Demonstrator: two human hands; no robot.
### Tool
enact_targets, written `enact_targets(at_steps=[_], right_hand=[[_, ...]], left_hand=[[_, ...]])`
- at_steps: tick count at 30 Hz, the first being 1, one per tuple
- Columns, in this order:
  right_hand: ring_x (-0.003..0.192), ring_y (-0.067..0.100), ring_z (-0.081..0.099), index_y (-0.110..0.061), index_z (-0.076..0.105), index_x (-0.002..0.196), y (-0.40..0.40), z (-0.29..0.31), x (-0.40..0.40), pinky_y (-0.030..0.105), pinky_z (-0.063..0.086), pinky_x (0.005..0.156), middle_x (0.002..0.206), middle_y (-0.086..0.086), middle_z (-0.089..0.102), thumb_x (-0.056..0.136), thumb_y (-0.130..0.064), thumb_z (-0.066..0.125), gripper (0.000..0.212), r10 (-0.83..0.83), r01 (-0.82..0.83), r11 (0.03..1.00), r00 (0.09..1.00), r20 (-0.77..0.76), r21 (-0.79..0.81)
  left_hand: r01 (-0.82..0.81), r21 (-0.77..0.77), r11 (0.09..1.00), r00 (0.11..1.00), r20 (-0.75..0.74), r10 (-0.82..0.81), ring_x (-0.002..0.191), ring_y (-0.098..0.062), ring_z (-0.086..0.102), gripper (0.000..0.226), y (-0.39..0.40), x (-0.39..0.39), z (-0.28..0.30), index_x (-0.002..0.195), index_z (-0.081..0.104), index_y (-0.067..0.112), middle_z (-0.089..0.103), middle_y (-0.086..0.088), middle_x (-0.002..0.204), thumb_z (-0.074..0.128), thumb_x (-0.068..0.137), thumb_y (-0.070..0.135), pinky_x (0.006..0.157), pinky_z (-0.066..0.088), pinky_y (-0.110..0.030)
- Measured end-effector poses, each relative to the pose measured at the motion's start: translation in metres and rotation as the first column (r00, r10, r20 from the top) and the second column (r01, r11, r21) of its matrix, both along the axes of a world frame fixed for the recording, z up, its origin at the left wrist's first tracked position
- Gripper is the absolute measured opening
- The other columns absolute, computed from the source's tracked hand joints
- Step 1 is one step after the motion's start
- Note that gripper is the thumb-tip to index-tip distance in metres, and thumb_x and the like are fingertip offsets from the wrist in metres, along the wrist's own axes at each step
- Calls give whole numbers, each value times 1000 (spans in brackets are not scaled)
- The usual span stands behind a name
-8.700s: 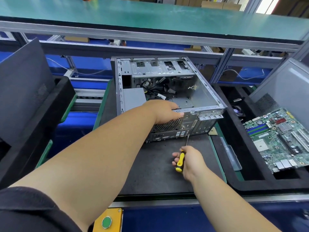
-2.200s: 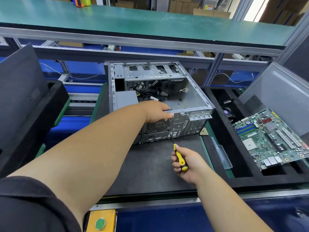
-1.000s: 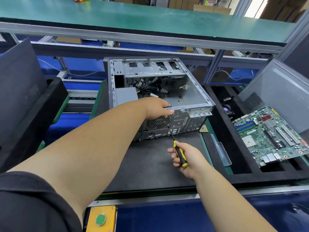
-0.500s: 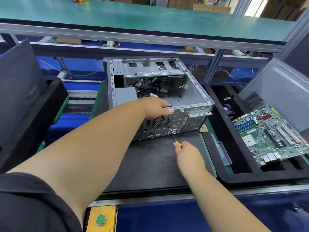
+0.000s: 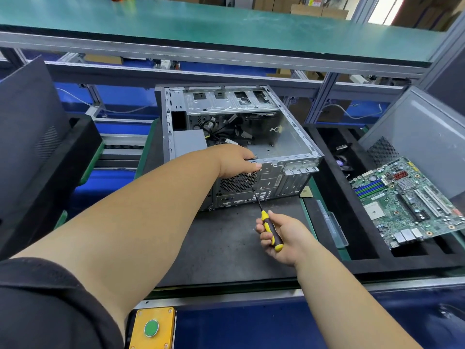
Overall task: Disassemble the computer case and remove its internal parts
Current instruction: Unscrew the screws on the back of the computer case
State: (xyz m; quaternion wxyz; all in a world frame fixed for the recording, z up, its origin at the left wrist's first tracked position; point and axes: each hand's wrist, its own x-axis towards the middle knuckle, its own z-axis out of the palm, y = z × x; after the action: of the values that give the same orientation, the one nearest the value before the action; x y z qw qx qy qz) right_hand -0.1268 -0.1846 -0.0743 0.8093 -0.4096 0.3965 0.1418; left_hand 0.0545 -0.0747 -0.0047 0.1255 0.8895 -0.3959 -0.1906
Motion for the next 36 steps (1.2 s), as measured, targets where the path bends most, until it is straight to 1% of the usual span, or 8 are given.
enact_targets(at_steps=[3,7,12,20,23,26,28,36], right_hand=[[36,6,39,-9,58,81,4,-4,-1,16,32,34,57,0,57,104,-36,44,38,-14,15,999,999,40,-29],[38,7,41,-10,60,81,8,-15,-1,18,33,38,53,-2,61,102,-33,51,33,27,-19,932,999,20,-363],[40,10,48,-13,52,83,8,-17,-5,24,39,47,62,-3,67,96,-34,58,26,120,-89,631,993,-16,-771],[61,13,51,-23,39,82,9,-13,-5,29,27,48,71,-4,58,91,-38,61,28,171,-224,34,962,-215,-974],[68,16,53,-17,49,90,7,-12,-3,30,34,55,80,-2,63,95,-43,54,27,220,-282,195,946,-238,-939],[57,14,51,-8,61,87,8,-5,1,28,38,56,77,3,66,103,-39,42,39,155,-206,705,978,-136,-678],[46,10,48,-6,61,83,10,-3,1,21,36,48,74,7,63,105,-31,41,39,89,-103,876,995,-51,-471],[40,10,52,-11,54,80,9,-12,-1,21,39,40,70,3,57,97,-32,59,27,42,-51,857,999,-30,-513]], left_hand=[[-1,1,1000,1000,0,1,97,-22,57,45,0,0,0,116,61,20,63,-5,107,42,97,55,85,44,-34],[-6,7,1000,1000,0,6,100,-23,58,45,0,0,0,117,62,20,63,-4,109,42,97,56,91,46,-37],[-7,13,1000,1000,4,7,99,-23,58,46,0,-1,1,115,62,19,63,-5,107,42,97,56,90,46,-37],[0,-4,1000,1000,5,0,93,-20,52,44,-1,-1,1,117,60,20,58,0,102,41,98,54,76,38,-32],[1,-17,1000,1000,10,-1,90,-19,48,42,0,-1,1,118,59,22,51,4,92,41,98,54,74,32,-30],[4,-10,1000,1000,11,-4,93,-19,49,43,-1,-1,2,119,60,21,54,3,98,41,98,54,76,34,-30],[5,-3,1000,1000,7,-5,96,-19,49,45,-1,-1,1,122,59,21,56,1,106,41,98,54,79,35,-31],[-6,-6,1000,1000,6,6,111,-21,53,49,0,-2,2,130,57,22,59,-1,127,41,98,55,87,38,-31]])
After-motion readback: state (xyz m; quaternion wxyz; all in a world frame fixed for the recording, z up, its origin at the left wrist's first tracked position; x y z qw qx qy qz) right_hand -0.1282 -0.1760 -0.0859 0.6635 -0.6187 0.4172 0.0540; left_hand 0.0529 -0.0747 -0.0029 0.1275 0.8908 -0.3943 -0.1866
